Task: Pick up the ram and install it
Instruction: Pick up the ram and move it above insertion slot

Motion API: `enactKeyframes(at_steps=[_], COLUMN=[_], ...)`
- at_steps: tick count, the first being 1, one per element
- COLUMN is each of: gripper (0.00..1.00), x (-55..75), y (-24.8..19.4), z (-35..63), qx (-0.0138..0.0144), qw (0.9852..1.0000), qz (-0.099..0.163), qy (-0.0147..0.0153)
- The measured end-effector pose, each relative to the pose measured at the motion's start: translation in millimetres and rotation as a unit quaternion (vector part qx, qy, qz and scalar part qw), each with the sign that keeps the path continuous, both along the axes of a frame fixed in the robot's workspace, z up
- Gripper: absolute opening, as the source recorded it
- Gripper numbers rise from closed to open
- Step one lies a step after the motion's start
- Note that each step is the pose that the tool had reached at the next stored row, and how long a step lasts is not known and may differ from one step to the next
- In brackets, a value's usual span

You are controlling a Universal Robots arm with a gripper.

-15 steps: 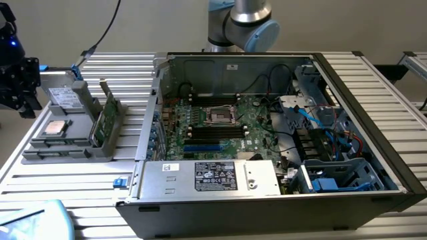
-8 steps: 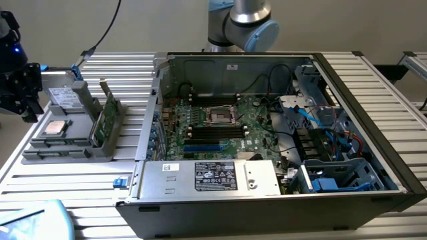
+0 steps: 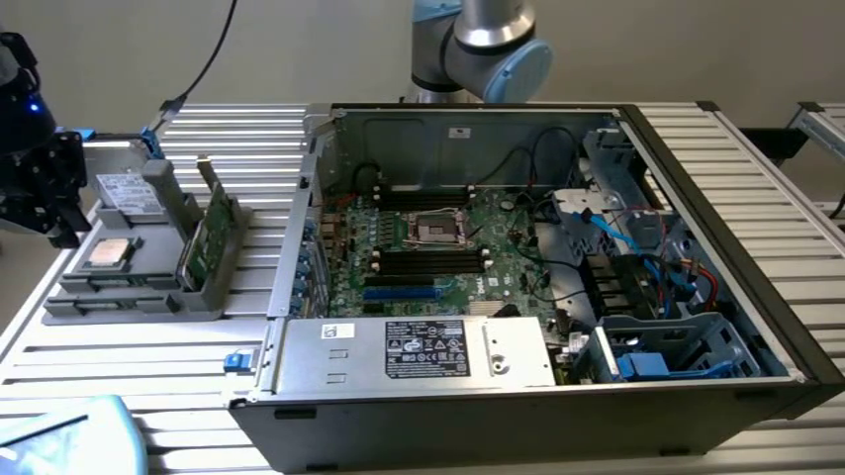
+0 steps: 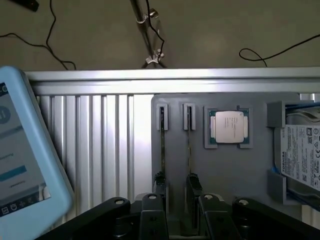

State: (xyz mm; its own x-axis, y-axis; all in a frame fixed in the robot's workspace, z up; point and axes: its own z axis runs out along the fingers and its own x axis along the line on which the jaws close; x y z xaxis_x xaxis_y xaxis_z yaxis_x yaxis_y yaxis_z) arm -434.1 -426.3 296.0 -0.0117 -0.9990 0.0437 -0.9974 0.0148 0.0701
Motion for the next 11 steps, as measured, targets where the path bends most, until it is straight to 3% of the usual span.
enactKeyframes(at_steps=[5, 11], gripper=[0.31, 0.31], x=[-5.4, -10.1], y=[-1.1, -5.8], z=[-6.5, -16.5], qx=[0.0011, 0.0019], qw=[1.0000, 1.0000], qz=[0.003, 0.007], qy=[-0.0035, -0.0052])
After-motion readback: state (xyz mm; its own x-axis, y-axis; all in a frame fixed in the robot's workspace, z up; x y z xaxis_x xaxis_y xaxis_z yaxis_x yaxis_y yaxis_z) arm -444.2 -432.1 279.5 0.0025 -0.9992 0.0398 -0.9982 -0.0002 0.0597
